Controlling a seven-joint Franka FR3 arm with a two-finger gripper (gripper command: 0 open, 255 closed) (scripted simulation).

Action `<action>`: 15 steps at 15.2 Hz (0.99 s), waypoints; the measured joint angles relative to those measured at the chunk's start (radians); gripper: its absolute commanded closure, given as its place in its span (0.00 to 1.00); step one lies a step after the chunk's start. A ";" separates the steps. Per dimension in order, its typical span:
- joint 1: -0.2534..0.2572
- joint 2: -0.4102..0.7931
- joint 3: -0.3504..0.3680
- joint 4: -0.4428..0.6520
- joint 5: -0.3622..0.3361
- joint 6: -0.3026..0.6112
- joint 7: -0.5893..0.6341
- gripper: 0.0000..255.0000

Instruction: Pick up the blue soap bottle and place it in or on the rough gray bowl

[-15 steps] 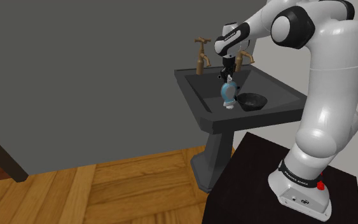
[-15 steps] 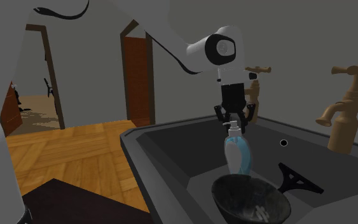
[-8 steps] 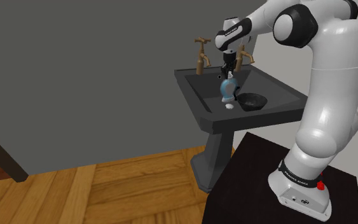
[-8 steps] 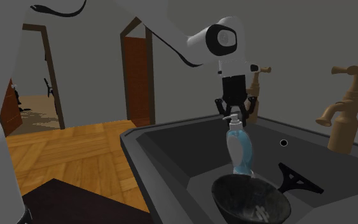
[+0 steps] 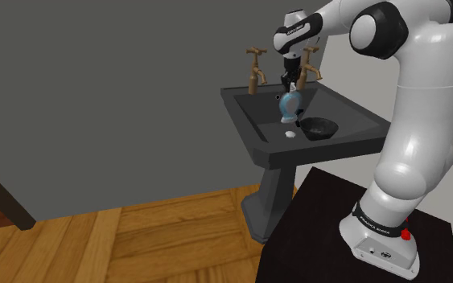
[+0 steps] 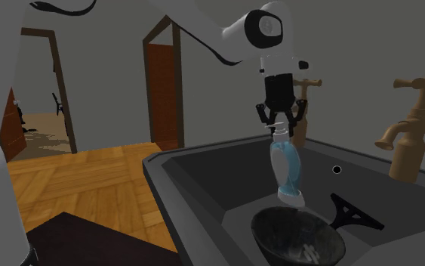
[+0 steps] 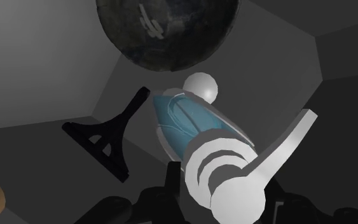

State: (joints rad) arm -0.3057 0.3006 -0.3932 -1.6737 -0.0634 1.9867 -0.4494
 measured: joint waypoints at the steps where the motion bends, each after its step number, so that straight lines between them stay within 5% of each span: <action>1: 0.001 -0.003 0.000 0.013 -0.001 -0.016 -0.001 1.00; 15: -0.002 -0.026 -0.005 0.170 -0.004 -0.194 -0.020 1.00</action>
State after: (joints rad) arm -0.3074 0.2744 -0.3986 -1.5032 -0.0677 1.7930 -0.4699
